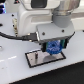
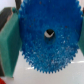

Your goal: Insert the blue gear onto the right peg, followed by the red gear

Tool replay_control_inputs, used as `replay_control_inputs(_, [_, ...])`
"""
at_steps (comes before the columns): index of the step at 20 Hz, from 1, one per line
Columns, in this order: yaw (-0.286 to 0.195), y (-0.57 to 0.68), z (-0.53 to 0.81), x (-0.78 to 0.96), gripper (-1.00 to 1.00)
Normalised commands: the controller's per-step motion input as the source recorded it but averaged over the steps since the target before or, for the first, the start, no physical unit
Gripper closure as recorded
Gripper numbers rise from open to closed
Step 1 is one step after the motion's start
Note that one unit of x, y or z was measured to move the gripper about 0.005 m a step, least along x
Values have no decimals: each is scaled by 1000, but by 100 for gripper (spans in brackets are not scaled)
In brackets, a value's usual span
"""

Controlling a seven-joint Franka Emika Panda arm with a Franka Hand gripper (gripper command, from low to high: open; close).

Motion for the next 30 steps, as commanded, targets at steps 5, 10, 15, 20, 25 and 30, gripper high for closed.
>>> replay_control_inputs(5, [0,-47,-123,114,100])
replay_control_inputs(10, [0,-27,38,87,100])
replay_control_inputs(15, [0,15,-141,178,100])
replay_control_inputs(20, [0,22,-223,192,100])
replay_control_inputs(25, [0,33,-130,152,100])
replay_control_inputs(30, [0,131,119,19,-100])
